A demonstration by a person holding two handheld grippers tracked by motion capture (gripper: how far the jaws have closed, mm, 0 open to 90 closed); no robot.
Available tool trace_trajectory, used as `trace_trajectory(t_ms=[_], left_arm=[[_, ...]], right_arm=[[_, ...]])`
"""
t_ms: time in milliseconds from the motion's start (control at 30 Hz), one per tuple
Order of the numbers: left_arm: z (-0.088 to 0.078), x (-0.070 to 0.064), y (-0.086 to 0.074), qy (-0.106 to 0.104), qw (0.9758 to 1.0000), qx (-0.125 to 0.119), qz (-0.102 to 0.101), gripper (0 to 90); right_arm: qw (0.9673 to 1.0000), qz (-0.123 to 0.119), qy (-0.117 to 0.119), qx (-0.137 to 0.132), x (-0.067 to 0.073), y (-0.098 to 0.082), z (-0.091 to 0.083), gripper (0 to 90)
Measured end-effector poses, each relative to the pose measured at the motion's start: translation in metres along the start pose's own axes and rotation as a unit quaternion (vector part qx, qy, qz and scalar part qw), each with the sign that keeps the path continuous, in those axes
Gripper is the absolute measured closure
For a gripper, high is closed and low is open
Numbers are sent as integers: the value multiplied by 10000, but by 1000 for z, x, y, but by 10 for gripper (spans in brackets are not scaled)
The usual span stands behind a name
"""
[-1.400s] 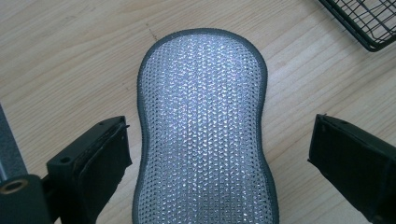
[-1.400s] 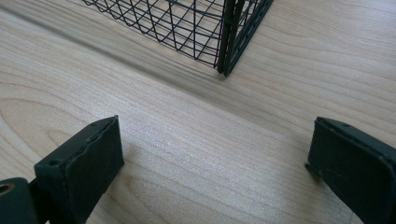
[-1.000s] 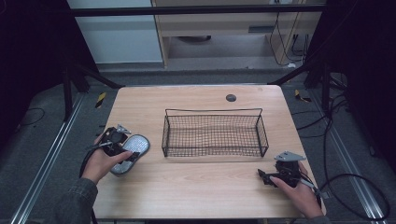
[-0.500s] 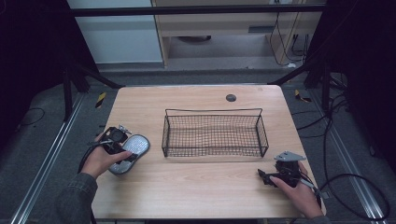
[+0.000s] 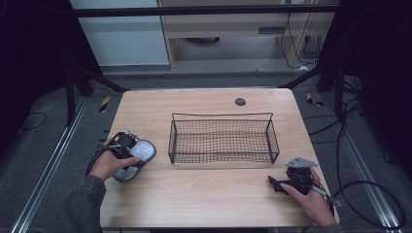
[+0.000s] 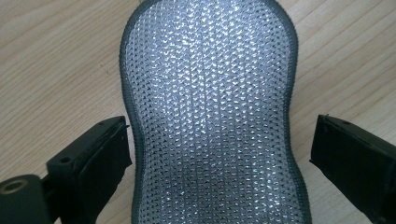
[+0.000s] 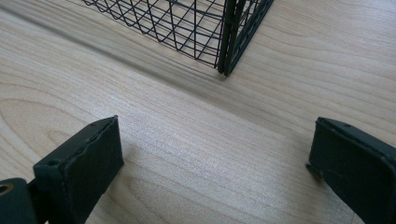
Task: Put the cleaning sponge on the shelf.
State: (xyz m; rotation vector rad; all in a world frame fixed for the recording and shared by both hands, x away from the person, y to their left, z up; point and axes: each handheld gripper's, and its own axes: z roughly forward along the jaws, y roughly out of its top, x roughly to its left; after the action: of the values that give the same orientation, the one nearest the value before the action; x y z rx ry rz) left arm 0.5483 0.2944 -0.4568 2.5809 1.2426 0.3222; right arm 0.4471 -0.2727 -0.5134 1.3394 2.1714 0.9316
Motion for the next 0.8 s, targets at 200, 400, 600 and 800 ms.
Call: trace_trajectory(t_ms=[200, 400, 600, 800], left_arm=[[3, 3, -1, 7, 10000, 51, -46, 38], [8, 6, 0, -16, 9999, 127, -35, 38], [13, 9, 0, -96, 9998, 131, -97, 22], [16, 9, 0, -104, 9998, 162, -111, 31]], right_arm=[[10000, 2, -2, 0, 0, 0, 0, 29], [10000, 5, -5, 1, 0, 0, 0, 28], [10000, 6, -6, 1, 0, 0, 0, 28], [10000, 7, -3, 3, 0, 0, 0, 28]])
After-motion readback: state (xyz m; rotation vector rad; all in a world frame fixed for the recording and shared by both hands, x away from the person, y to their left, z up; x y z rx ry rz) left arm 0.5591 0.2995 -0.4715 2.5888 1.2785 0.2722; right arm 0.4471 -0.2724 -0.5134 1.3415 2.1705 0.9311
